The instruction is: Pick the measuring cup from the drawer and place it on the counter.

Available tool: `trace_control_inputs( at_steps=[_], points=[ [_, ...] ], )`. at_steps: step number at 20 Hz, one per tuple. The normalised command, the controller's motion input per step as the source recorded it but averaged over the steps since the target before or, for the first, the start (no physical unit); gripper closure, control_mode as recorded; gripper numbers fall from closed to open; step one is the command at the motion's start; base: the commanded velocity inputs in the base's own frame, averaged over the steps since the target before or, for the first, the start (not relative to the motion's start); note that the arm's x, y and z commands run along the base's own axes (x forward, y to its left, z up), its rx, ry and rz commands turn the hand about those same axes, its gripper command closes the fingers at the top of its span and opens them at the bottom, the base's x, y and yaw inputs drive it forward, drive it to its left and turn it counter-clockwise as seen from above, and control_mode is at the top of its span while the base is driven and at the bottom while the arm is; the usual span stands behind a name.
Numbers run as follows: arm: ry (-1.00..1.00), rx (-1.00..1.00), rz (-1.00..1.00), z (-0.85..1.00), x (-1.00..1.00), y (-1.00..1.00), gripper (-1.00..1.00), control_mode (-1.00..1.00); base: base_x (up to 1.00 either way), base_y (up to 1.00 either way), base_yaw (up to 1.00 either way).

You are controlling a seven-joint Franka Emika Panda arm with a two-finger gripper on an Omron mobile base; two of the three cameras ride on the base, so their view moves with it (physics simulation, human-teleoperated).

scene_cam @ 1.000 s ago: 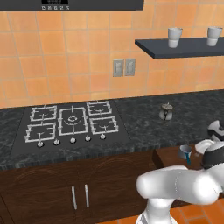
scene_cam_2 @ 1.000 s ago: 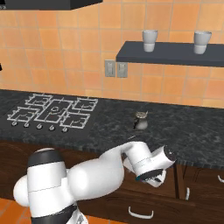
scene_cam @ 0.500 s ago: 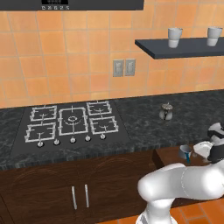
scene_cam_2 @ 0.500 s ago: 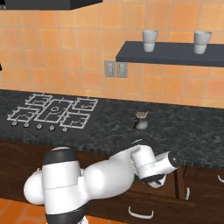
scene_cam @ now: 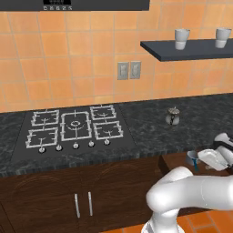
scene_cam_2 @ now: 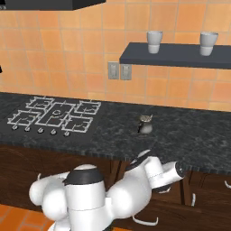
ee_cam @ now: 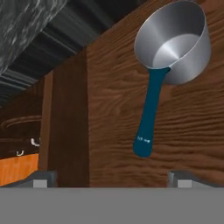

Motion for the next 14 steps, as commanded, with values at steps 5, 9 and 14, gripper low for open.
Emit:
trace_control_inputs(
  at_steps=[5, 9, 14],
  points=[
    [-0.01, 0.01, 0.00, -0.36, 0.34, -0.17, -1.00, -1.00, 0.00, 0.00, 0.00],
    [0.00, 0.00, 0.00, -0.34, 0.26, -0.01, -1.00, -1.00, 0.00, 0.00, 0.00],
    [0.00, 0.00, 0.00, -0.31, 0.14, -0.01, -1.00, -1.00, 0.00, 0.00, 0.00]
  ],
)
